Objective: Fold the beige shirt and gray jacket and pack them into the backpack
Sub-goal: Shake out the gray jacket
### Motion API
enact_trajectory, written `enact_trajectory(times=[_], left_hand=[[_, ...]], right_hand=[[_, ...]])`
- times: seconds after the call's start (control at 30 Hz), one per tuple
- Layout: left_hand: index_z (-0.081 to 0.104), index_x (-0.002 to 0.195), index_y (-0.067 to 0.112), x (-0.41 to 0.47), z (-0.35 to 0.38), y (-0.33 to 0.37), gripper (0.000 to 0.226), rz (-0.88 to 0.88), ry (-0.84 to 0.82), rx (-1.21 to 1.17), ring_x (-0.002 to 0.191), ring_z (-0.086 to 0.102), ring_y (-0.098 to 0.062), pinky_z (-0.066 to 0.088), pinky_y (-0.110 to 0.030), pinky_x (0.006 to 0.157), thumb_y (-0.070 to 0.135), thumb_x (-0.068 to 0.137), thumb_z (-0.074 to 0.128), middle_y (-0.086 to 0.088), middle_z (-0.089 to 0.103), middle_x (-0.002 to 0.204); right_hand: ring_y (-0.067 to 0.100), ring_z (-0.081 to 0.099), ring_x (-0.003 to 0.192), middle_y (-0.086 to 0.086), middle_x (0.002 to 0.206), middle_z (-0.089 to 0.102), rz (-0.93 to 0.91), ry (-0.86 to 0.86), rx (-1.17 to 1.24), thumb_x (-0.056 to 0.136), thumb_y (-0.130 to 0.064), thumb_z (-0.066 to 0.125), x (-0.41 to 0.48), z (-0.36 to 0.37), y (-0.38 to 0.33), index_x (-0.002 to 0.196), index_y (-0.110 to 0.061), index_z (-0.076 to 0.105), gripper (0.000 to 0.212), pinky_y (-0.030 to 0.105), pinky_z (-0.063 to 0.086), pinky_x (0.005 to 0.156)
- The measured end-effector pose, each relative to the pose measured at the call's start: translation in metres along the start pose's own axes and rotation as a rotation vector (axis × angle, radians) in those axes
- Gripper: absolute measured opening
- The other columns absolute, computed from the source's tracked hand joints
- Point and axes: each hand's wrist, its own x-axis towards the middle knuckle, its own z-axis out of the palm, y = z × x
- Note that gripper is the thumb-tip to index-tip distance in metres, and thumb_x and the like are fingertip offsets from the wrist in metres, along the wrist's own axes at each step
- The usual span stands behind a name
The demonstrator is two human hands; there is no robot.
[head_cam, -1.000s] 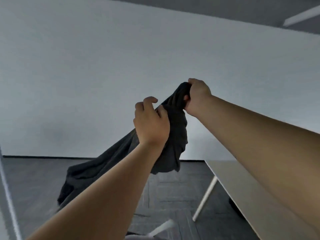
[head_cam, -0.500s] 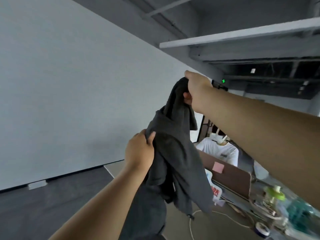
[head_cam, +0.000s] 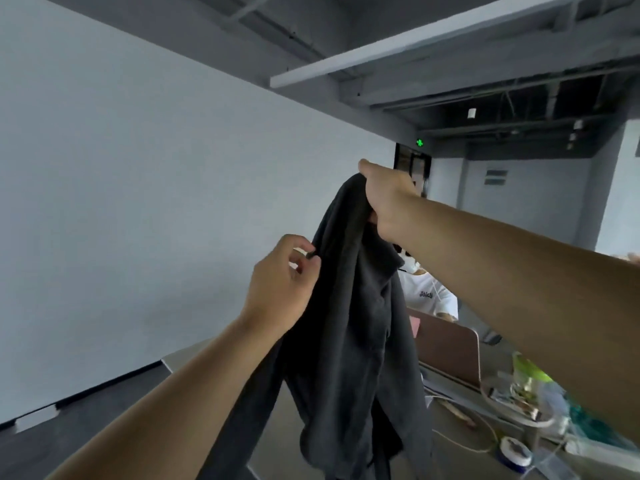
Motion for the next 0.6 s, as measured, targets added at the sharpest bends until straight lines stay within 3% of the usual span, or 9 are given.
enact_trajectory(times=[0.1, 0.13, 0.2, 0.27, 0.33, 0.4, 0.43, 0.5, 0.6], left_hand=[[0.036, 0.134, 0.034, 0.000, 0.057, 0.004, 0.073, 0.037, -0.268, 0.186, 0.116, 0.051, -0.007, 0.043, -0.025, 0.096, 0.058, 0.072, 0.066, 0.010, 0.048, 0.133], [0.022, 0.142, 0.036, 0.000, 0.074, 0.007, 0.093, 0.018, -0.309, 0.205, 0.129, 0.041, -0.009, 0.038, -0.028, 0.103, 0.063, 0.066, 0.068, 0.011, 0.035, 0.145], [0.003, 0.144, 0.043, 0.005, 0.105, 0.010, 0.113, 0.002, -0.300, 0.214, 0.140, 0.028, -0.015, 0.033, -0.039, 0.112, 0.066, 0.057, 0.072, 0.011, 0.014, 0.154], [0.006, 0.142, 0.043, 0.015, 0.128, 0.009, 0.105, -0.011, -0.214, 0.242, 0.136, 0.036, -0.023, 0.039, -0.046, 0.108, 0.053, 0.063, 0.074, 0.006, 0.019, 0.151], [0.028, 0.137, 0.031, 0.031, 0.142, 0.003, 0.070, 0.037, -0.130, 0.316, 0.117, 0.052, -0.028, 0.048, -0.042, 0.096, 0.030, 0.078, 0.067, -0.002, 0.041, 0.132], [0.055, 0.105, 0.019, 0.050, 0.144, -0.003, 0.020, 0.104, -0.070, 0.353, 0.092, 0.060, -0.027, 0.048, -0.026, 0.075, 0.015, 0.086, 0.056, -0.002, 0.056, 0.097], [0.059, 0.087, 0.017, 0.060, 0.143, -0.006, 0.009, 0.079, -0.055, 0.302, 0.081, 0.060, -0.025, 0.042, -0.022, 0.063, 0.011, 0.088, 0.053, -0.001, 0.058, 0.081], [0.063, 0.074, 0.018, 0.076, 0.137, -0.002, 0.023, -0.111, -0.073, 0.000, 0.076, 0.063, -0.022, 0.046, -0.022, 0.064, 0.007, 0.091, 0.050, -0.001, 0.065, 0.073], [0.070, 0.092, 0.015, 0.099, 0.138, 0.015, 0.023, -0.293, -0.118, -0.432, 0.088, 0.068, -0.023, 0.054, -0.037, 0.084, 0.012, 0.096, 0.048, -0.008, 0.073, 0.094]], right_hand=[[0.022, 0.050, 0.089, 0.007, 0.100, 0.052, -0.042, -0.029, -0.002, 0.094, -0.031, 0.051, 0.032, -0.025, 0.005, 0.127, -0.002, 0.055, 0.044, 0.046, 0.048, 0.098], [0.022, 0.050, 0.088, 0.007, 0.100, 0.051, -0.063, -0.042, 0.002, 0.094, -0.030, 0.051, 0.041, -0.031, 0.005, 0.127, -0.002, 0.055, 0.043, 0.046, 0.048, 0.098], [0.023, 0.051, 0.089, 0.007, 0.099, 0.051, -0.073, -0.066, 0.006, 0.094, -0.029, 0.051, 0.054, -0.042, 0.007, 0.127, -0.002, 0.055, 0.043, 0.047, 0.049, 0.098], [0.027, 0.060, 0.096, 0.007, 0.100, 0.054, -0.055, -0.078, 0.027, 0.093, -0.029, 0.053, 0.064, -0.053, 0.010, 0.126, -0.003, 0.056, 0.042, 0.047, 0.049, 0.098], [0.032, 0.064, 0.104, 0.009, 0.103, 0.060, -0.030, -0.070, 0.038, 0.092, -0.029, 0.055, 0.076, -0.069, 0.016, 0.119, -0.004, 0.059, 0.037, 0.047, 0.051, 0.095], [0.027, 0.067, 0.088, 0.010, 0.103, 0.062, 0.006, -0.060, 0.067, 0.091, -0.027, 0.057, 0.084, -0.093, 0.024, 0.101, -0.007, 0.062, 0.023, 0.042, 0.057, 0.086], [0.025, 0.067, 0.083, 0.010, 0.102, 0.063, 0.014, -0.055, 0.069, 0.091, -0.026, 0.058, 0.089, -0.107, 0.033, 0.092, -0.010, 0.061, 0.017, 0.038, 0.059, 0.078], [0.024, 0.069, 0.083, 0.013, 0.098, 0.067, 0.010, -0.047, 0.018, 0.093, -0.027, 0.057, 0.099, -0.136, 0.054, 0.092, -0.008, 0.062, 0.019, 0.031, 0.059, 0.066], [0.021, 0.067, 0.086, 0.015, 0.094, 0.070, 0.061, -0.104, -0.077, 0.095, -0.032, 0.054, 0.107, -0.165, 0.090, 0.102, -0.001, 0.065, 0.033, 0.029, 0.056, 0.072]])
